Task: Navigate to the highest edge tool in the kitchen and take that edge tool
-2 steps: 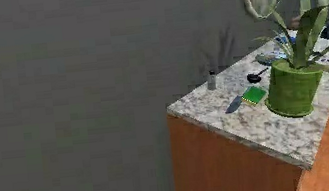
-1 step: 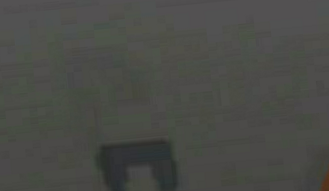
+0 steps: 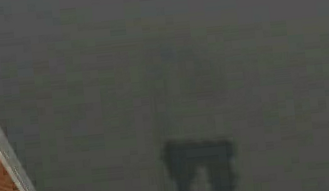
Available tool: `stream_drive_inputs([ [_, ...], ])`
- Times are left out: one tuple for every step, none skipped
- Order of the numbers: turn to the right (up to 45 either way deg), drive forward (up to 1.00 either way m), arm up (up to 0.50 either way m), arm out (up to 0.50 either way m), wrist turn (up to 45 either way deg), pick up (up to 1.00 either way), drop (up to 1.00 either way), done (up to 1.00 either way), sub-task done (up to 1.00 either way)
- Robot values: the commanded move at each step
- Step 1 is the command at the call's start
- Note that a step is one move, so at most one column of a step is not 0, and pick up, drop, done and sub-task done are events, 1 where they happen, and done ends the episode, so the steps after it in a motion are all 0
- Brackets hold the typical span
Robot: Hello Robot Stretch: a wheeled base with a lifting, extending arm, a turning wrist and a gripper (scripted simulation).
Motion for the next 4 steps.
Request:
stream_drive_inputs([
  [45.0, 0.0, 0.0, 0.0, 0.0, 0.0, 0.0, 0.0, 0.0],
  [45.0, 0.0, 0.0, 0.0, 0.0, 0.0, 0.0, 0.0, 0.0],
  [36.0, 0.0, 0.0, 0.0, 0.0, 0.0, 0.0, 0.0, 0.0],
  [0.0, 0.55, 0.0, 0.0, 0.0, 0.0, 0.0, 0.0, 0.0],
])
